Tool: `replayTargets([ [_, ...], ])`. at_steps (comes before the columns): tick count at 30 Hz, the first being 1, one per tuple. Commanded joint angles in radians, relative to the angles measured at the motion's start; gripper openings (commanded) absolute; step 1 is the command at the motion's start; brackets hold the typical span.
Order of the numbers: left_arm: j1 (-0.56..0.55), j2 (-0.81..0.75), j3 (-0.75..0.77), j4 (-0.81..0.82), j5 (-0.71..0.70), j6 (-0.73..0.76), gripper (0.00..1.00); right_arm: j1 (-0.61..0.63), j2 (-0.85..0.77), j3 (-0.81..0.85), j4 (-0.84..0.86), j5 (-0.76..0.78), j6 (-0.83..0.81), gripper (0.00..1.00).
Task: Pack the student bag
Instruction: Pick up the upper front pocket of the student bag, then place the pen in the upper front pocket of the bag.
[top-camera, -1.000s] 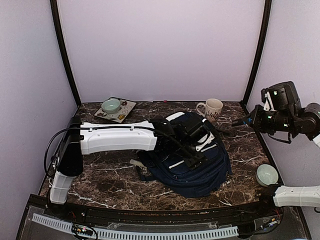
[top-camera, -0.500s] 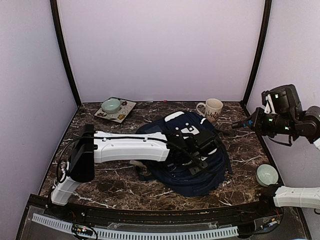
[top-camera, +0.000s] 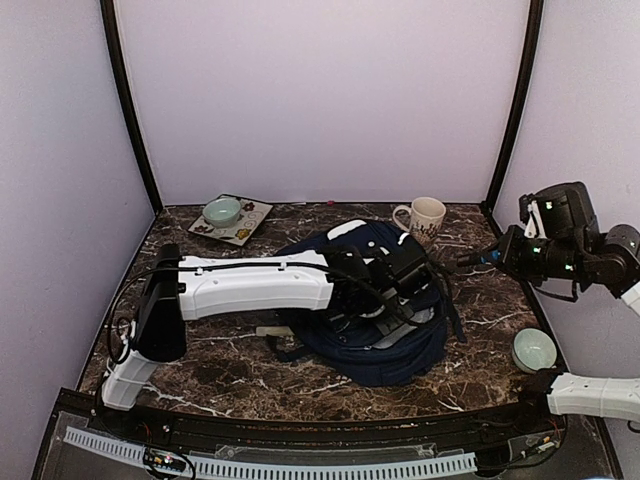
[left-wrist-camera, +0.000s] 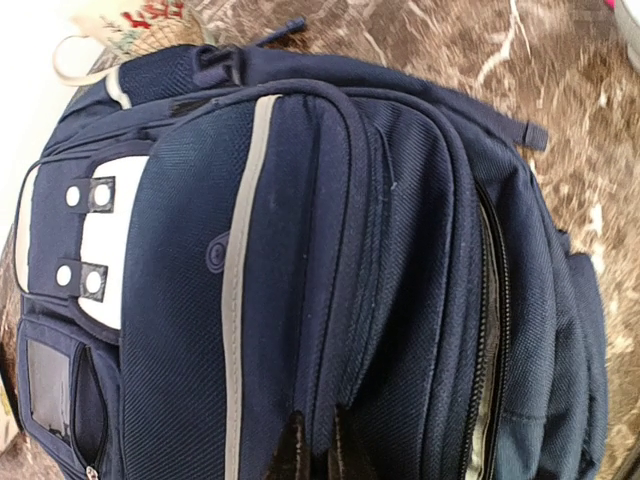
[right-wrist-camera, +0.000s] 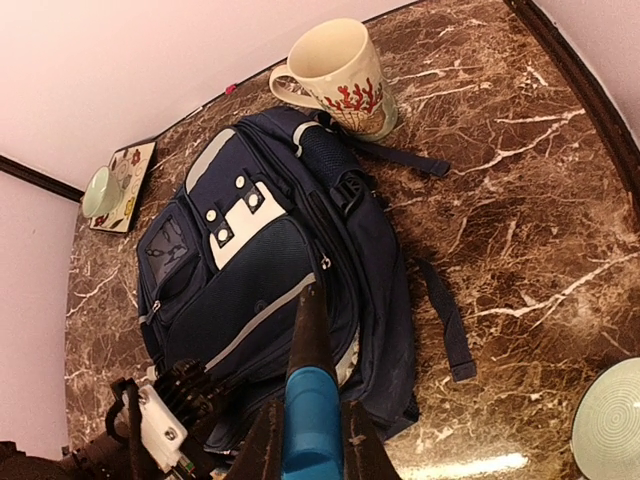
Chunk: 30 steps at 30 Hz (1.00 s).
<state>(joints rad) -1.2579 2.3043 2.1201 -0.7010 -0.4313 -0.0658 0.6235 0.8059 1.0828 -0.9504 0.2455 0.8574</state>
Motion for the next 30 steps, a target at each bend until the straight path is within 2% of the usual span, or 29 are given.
replayTargets([
  [1, 0.051, -0.138, 0.047, 0.001, 0.026, -0.097, 0.00, -0.005, -0.017, -0.038, 0.077, -0.041, 0.052, 0.00],
  [17, 0.099, -0.204, 0.030, 0.166, 0.197, -0.239, 0.00, -0.005, -0.137, -0.179, 0.154, 0.012, 0.318, 0.00],
  [22, 0.134, -0.219, 0.041, 0.197, 0.254, -0.249, 0.00, -0.005, -0.213, -0.284, 0.270, -0.016, 0.406, 0.00],
  [27, 0.172, -0.236, 0.116, 0.200, 0.312, -0.204, 0.00, -0.005, -0.198, -0.285, 0.344, -0.035, 0.400, 0.00],
  [30, 0.176, -0.252, 0.158, 0.218, 0.341, -0.100, 0.00, -0.005, -0.167, -0.279, 0.459, -0.091, 0.391, 0.00],
])
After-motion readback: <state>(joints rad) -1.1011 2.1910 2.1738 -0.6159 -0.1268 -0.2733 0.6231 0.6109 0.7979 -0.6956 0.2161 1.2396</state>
